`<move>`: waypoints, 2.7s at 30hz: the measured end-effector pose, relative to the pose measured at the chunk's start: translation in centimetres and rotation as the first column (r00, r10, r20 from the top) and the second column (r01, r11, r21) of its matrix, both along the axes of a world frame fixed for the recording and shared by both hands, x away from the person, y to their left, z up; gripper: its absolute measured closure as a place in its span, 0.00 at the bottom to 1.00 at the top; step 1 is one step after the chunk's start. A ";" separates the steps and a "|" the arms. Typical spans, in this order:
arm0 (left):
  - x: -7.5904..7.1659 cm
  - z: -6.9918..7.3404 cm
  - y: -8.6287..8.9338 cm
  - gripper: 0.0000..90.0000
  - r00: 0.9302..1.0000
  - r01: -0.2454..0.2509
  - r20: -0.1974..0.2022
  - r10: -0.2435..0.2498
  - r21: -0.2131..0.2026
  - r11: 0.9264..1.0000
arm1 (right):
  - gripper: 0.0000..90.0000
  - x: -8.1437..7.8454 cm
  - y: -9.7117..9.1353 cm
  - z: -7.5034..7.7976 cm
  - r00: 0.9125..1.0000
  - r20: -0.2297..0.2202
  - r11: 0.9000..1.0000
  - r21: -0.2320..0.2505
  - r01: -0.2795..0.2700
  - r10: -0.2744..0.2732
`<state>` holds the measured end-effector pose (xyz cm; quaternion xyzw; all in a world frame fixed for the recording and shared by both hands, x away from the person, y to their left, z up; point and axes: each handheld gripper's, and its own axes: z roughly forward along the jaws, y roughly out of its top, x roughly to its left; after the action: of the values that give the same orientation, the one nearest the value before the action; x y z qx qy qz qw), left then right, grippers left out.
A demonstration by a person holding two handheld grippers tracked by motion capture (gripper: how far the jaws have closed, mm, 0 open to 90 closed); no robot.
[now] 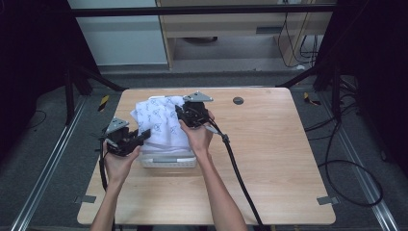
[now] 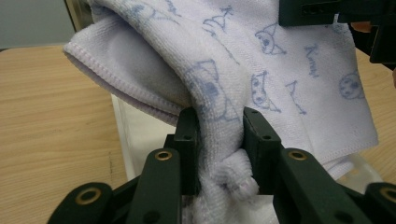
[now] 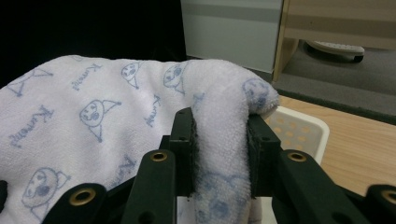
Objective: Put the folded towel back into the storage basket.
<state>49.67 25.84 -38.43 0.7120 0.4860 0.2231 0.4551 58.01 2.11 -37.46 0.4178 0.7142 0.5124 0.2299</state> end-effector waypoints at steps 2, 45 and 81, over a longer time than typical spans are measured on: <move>0.1 -0.2 0.0 0.77 1.000 -0.001 -0.004 0.001 0.002 1.000 | 0.77 0.2 0.0 -0.2 1.000 -0.007 1.000 -0.005 0.000 0.000; 1.9 -4.0 -1.1 0.76 0.995 -0.006 -0.099 0.015 0.091 0.996 | 0.74 1.4 -0.1 -4.6 0.993 -0.116 0.995 -0.100 0.009 -0.021; 2.0 -3.9 -0.6 0.71 0.994 -0.046 -0.090 0.056 0.106 0.993 | 0.61 1.9 -0.3 -6.9 0.986 -0.159 0.982 -0.191 0.009 -0.040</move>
<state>51.64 25.23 -42.35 0.7316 0.5124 0.2262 0.3886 59.89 1.82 -44.39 0.4432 0.7708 0.4033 0.2161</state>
